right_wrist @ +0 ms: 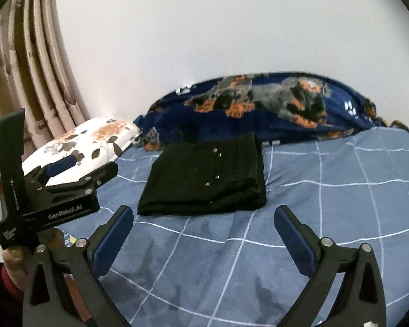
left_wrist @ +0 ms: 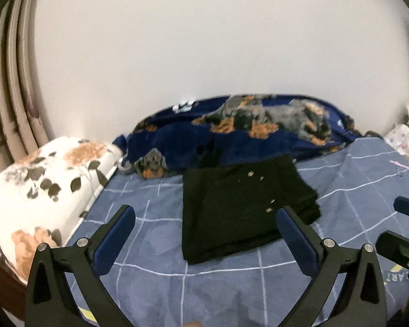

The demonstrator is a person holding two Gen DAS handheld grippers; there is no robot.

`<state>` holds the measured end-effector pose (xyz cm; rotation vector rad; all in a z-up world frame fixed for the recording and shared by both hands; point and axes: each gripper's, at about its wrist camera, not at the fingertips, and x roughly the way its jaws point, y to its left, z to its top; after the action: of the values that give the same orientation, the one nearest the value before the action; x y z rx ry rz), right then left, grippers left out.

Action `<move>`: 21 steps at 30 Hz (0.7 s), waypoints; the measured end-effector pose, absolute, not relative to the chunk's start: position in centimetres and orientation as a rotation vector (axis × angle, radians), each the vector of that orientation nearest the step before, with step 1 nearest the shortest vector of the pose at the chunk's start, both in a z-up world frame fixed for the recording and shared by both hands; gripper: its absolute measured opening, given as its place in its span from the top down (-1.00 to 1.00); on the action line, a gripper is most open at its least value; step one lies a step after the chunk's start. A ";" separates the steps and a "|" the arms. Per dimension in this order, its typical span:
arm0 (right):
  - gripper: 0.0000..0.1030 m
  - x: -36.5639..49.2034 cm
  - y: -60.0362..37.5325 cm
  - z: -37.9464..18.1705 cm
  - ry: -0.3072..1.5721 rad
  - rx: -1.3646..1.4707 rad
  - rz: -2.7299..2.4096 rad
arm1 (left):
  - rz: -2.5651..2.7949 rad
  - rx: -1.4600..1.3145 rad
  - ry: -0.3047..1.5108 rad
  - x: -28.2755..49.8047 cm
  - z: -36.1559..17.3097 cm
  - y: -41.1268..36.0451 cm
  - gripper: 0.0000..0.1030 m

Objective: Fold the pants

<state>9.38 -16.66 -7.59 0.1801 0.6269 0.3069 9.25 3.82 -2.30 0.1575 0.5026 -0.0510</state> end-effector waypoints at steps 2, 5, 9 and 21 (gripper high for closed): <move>-1.00 8.5 -16.8 -6.8 0.610 0.182 0.301 | -0.044 0.148 0.459 8.0 -1.2 3.9 -1.00; -1.00 7.6 -17.2 -5.8 0.589 0.181 0.287 | -0.054 0.103 0.441 7.1 -0.1 4.3 -1.00; -1.00 6.8 -17.6 -5.2 0.584 0.178 0.268 | -0.079 0.030 0.426 6.4 1.0 5.4 -1.00; -1.00 5.7 -16.9 -4.9 0.590 0.157 0.246 | -0.048 0.036 0.418 6.1 0.8 6.2 -1.00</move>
<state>5.71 -16.92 -4.88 0.1571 0.5901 0.2462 6.11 6.17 0.75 0.0361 0.4176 -0.0477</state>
